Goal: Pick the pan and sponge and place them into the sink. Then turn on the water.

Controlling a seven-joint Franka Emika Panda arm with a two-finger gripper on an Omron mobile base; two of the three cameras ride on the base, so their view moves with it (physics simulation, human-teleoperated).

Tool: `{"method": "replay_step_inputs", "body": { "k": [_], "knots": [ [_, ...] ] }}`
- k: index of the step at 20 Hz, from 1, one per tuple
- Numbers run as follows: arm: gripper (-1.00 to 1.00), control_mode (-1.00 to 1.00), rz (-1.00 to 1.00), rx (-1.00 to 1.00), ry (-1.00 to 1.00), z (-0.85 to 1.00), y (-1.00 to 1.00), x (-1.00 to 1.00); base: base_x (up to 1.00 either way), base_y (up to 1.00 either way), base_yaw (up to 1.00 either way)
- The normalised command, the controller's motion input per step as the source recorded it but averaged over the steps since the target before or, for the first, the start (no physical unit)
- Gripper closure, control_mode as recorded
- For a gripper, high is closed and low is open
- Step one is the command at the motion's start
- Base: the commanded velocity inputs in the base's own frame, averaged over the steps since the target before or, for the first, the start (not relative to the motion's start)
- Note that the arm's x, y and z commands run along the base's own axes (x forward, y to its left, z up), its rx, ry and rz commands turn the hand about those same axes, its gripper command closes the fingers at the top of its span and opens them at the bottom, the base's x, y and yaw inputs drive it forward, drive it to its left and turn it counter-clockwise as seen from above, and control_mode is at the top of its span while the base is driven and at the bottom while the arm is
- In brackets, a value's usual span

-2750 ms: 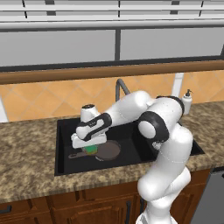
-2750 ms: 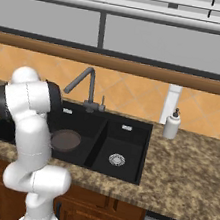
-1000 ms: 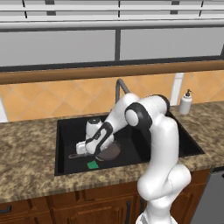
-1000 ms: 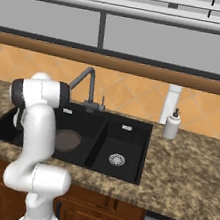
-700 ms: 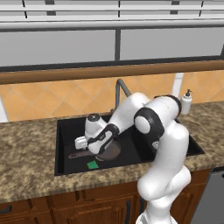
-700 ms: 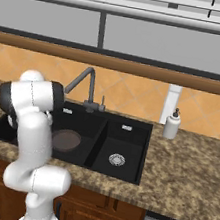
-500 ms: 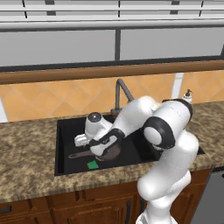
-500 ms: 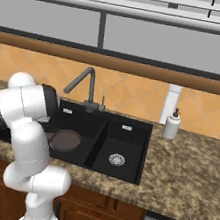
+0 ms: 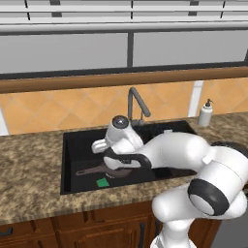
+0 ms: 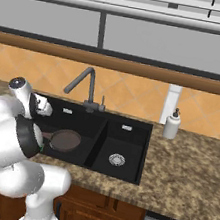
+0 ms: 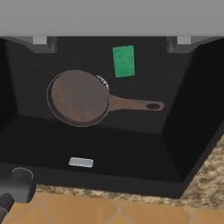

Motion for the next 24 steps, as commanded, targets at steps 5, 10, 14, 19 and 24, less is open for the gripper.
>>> {"method": "replay_step_inputs", "body": {
  "k": [5,10,14,19,24],
  "knots": [
    [-1.00,-1.00,0.00,0.00,0.00,1.00,-0.38,-0.21,0.00,0.00,0.00],
    [-1.00,-1.00,-0.01,0.00,0.12,0.88,-0.59,-0.29,0.00,0.00,0.00],
    [-1.00,-1.00,-0.02,0.08,0.10,0.22,-0.76,-0.07,0.00,0.00,0.00],
    [-1.00,-1.00,0.00,0.20,0.01,0.00,-0.85,0.00,0.00,0.00,0.00],
    [-1.00,-1.00,0.00,0.19,0.02,0.00,-0.90,0.00,0.00,0.00,0.00]
  ]
}}
